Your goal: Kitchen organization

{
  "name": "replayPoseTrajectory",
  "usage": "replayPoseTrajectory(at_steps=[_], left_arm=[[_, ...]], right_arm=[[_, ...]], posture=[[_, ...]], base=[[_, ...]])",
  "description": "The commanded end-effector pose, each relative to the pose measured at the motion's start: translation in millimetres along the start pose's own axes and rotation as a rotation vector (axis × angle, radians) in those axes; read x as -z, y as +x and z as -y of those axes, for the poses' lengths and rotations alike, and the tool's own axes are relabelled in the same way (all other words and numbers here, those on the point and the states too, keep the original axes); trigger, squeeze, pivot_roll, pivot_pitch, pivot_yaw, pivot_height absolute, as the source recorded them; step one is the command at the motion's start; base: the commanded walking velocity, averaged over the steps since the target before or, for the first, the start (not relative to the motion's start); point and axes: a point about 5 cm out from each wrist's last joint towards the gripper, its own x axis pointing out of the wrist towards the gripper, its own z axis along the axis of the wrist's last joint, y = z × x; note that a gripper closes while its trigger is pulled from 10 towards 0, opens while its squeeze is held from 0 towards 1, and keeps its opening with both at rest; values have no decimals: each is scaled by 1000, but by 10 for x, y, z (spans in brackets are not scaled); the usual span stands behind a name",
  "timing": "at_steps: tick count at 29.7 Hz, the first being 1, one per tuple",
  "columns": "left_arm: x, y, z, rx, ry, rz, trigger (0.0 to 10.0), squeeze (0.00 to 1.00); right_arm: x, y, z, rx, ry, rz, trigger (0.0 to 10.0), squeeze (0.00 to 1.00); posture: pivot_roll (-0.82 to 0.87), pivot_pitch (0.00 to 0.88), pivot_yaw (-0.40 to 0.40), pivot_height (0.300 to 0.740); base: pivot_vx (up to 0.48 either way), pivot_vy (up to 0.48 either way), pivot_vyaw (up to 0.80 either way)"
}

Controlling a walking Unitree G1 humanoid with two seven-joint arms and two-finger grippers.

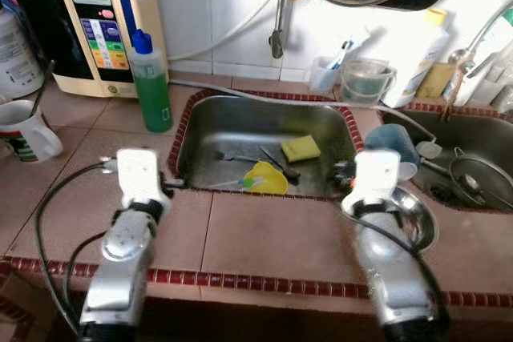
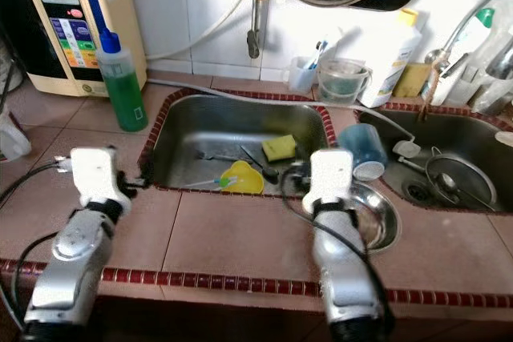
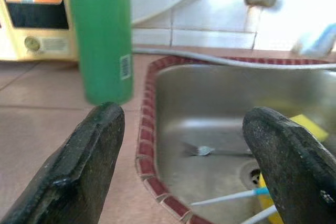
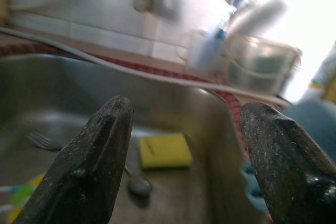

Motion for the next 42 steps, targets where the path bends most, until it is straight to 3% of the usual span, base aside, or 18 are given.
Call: replayPoseTrajectory(at_steps=[1,18,42], left_arm=[[-125,27,12,8,10,53,10000,0],[-144,-90,164,97,49,69,10000,0],[-161,-100,148,101,50,75,10000,0]], right_arm=[[-91,34,92,28,-15,35,10000,0],[-21,-51,100,68,-9,-26,10000,0],[-11,-47,104,62,-5,-44,10000,0]], posture=[[-102,0,-38,740],[-108,0,-31,740],[-102,0,-41,740]], base=[[0,0,0],[0,0,0],[0,0,0]])
